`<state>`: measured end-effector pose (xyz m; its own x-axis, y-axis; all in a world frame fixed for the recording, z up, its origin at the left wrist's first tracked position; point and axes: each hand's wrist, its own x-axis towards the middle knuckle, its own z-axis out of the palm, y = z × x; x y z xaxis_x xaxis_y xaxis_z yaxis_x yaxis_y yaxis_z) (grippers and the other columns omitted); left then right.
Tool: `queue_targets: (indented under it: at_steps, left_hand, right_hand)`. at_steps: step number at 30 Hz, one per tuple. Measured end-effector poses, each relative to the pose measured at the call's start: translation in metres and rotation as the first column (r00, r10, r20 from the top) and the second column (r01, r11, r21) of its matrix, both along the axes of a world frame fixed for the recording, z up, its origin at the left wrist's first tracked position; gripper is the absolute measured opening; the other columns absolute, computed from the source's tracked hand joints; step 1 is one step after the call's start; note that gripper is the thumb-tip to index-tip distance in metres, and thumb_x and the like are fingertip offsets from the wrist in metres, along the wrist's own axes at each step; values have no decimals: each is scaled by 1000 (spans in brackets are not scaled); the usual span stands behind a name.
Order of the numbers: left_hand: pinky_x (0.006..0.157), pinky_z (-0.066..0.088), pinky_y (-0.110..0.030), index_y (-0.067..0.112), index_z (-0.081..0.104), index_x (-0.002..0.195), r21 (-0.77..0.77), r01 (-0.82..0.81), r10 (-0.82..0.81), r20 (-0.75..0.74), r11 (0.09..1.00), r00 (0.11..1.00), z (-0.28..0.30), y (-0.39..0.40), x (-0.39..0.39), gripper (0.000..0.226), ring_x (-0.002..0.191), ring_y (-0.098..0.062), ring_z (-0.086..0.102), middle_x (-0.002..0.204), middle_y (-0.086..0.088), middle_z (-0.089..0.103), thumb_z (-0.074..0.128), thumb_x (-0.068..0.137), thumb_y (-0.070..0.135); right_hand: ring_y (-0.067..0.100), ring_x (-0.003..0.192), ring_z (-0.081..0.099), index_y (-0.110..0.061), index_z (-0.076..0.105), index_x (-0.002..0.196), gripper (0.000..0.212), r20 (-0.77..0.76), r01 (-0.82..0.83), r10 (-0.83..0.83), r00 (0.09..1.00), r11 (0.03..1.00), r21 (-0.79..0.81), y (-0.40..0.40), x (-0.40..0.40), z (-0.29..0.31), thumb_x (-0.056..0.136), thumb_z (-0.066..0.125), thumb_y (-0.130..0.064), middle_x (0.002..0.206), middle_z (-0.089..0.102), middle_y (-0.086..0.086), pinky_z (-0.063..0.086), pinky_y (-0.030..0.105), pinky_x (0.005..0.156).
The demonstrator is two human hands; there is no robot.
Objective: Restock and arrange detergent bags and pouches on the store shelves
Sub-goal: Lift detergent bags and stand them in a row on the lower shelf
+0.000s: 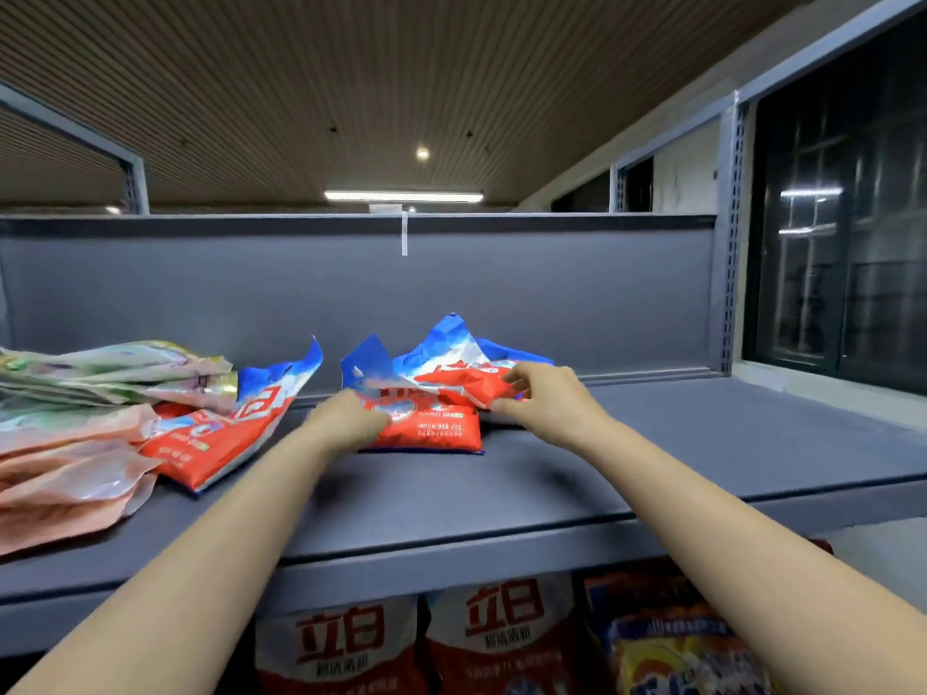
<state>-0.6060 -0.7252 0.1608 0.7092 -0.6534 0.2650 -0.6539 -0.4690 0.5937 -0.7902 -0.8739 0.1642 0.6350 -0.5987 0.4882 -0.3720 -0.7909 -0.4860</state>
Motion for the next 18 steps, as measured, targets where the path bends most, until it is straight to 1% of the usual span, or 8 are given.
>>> queue_targets:
  at_steps: [2, 3, 5, 9, 12, 14, 16, 18]
  left_hand:
    - [105, 38, -39, 23, 58, 123, 65, 139, -138, -21, 988, 990, -4, -8, 9, 52, 119, -24, 53, 124, -2, 60, 55, 78, 51]
    - [108, 34, -41, 26, 51, 132, 79, 158, -158, -14, 984, 987, -5, -11, 14, 59, 126, -24, 48, 134, -3, 54, 52, 79, 50]
    - [113, 26, -44, 34, 44, 139, 119, 148, -152, 25, 982, 988, -5, -18, 22, 55, 135, -22, 36, 146, -2, 42, 46, 87, 51]
    - [117, 12, -47, 48, 29, 141, 289, 128, -154, 69, 949, 986, -12, -21, 30, 82, 142, -30, 16, 152, -3, 24, 49, 62, 55]
    - [115, 16, -51, 53, 28, 139, 286, 95, -128, 98, 954, 987, -19, -23, 38, 80, 138, -40, 20, 152, -7, 20, 67, 69, 54]
    - [115, 16, -52, 50, 30, 139, 282, 62, -101, 128, 957, 987, -22, -25, 40, 75, 138, -46, 17, 155, -12, 9, 67, 74, 53]
    - [114, 15, -54, 41, 33, 139, 307, 17, -97, 246, 952, 964, -22, -28, 35, 67, 141, -46, 9, 159, -7, 1, 61, 80, 54]
    - [112, 18, -52, 32, 40, 135, 302, 2, -132, 414, 953, 901, -21, -28, 27, 54, 142, -36, 13, 158, -2, 14, 53, 87, 53]
  right_hand:
    - [21, 110, 57, -22, 56, 121, 46, -121, -6, -5, 993, 996, -90, -13, 24, 3, 79, 68, -38, 117, 62, -1, 49, 39, 89]
    - [22, 118, 53, -24, 51, 129, 54, -178, -16, -8, 984, 991, -131, -18, 36, 4, 80, 68, -36, 127, 58, 0, 47, 39, 93]
    - [24, 131, 42, -28, 36, 144, 67, -264, -25, -27, 964, 981, -191, -27, 57, 2, 83, 64, -32, 144, 44, 0, 41, 40, 101]
    - [28, 126, 44, -29, 35, 142, 57, -250, 47, -136, 959, 942, -333, -41, 77, -6, 90, 57, -26, 140, 47, 2, 41, 37, 98]
    - [30, 120, 48, -24, 38, 136, 46, -217, 85, -168, 962, 934, -346, -41, 72, -7, 93, 53, -31, 130, 52, 6, 42, 38, 91]
    - [31, 116, 50, -21, 38, 132, 43, -201, 114, -189, 961, 936, -334, -37, 60, -6, 94, 51, -33, 125, 52, 7, 44, 38, 83]
    - [31, 112, 52, -21, 36, 132, 42, -190, 154, -237, 953, 916, -370, -30, 43, -4, 93, 49, -31, 124, 52, 6, 40, 36, 76]
    - [30, 111, 53, -21, 34, 134, 45, -206, 196, -317, 926, 869, -454, -17, 23, -4, 92, 48, -29, 123, 52, 5, 39, 37, 84]
